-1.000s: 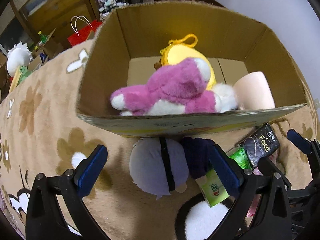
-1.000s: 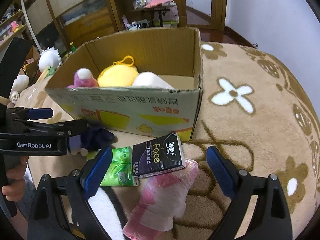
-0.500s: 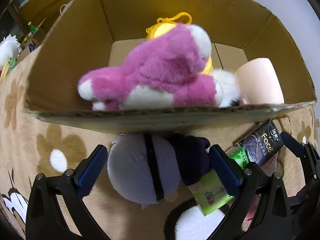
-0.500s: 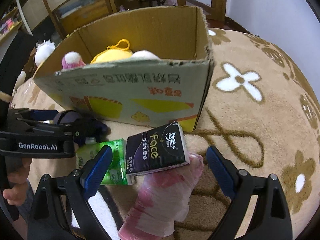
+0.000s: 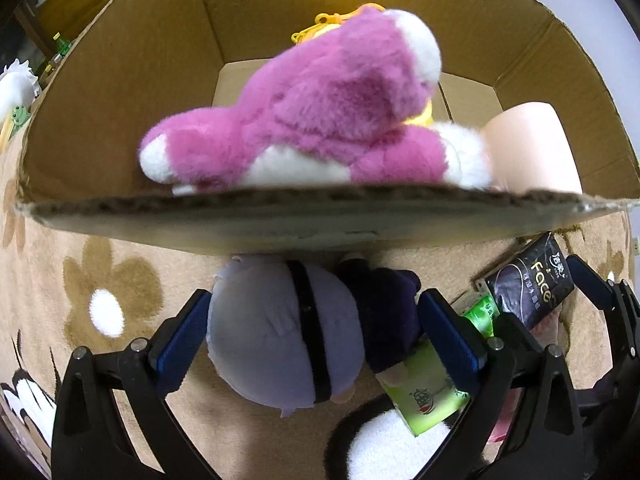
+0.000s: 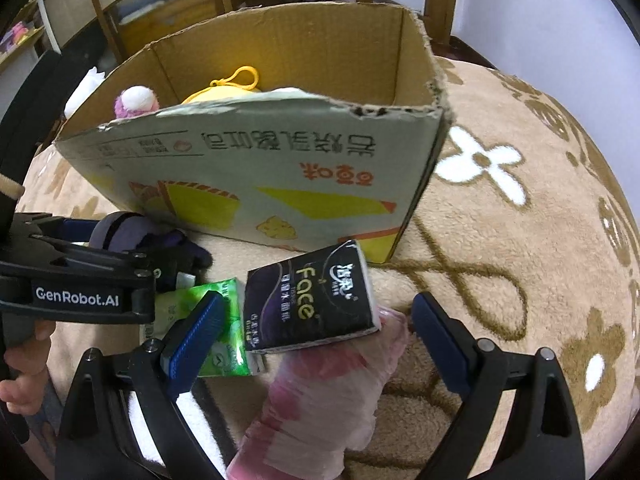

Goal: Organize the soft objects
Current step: 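Close the left tool on the white-and-purple plush while the right tool grasps the black Face tissue pack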

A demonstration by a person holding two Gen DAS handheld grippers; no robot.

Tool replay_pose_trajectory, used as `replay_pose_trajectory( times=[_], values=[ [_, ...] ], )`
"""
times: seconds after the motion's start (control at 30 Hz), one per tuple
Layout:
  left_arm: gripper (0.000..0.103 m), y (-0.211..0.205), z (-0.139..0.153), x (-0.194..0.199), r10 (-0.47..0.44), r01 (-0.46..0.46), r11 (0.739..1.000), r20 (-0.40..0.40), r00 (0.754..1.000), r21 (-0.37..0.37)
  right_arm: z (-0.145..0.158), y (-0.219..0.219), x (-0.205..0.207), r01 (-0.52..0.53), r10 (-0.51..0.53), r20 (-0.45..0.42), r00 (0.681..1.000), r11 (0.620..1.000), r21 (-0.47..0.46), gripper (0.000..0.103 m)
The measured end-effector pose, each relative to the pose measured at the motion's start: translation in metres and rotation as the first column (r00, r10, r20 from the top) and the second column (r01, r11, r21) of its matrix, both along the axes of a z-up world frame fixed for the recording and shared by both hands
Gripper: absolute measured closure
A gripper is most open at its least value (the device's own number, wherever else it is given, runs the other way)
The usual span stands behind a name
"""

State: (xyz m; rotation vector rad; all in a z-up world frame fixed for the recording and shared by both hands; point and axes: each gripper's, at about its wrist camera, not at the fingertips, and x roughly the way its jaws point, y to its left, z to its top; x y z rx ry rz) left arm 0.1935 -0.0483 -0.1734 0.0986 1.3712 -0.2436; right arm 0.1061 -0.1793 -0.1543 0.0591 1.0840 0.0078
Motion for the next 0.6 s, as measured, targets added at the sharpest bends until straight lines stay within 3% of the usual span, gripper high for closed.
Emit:
replay_pose_trajectory(
  times=[0.27, 0.43, 0.6],
  values=[
    [0.008, -0.008, -0.003, -0.013, -0.007, 0.007, 1.0, -0.009, 1.0, 0.016, -0.004, -0.007, 0.005, -0.014, 0.015, -0.017, 1.0, 1.0, 0.028, 0.013],
    [0.009, -0.016, -0.004, -0.019, -0.014, 0.015, 0.999, -0.011, 1.0, 0.034, -0.005, -0.005, 0.006, -0.023, 0.024, -0.025, 0.999, 0.999, 0.027, 0.033],
    [0.01, -0.017, -0.002, -0.027, -0.024, 0.024, 0.998, 0.007, 1.0, 0.05, -0.005, 0.0, 0.004, -0.052, 0.052, -0.019, 0.998, 0.999, -0.008, 0.041]
  ],
)
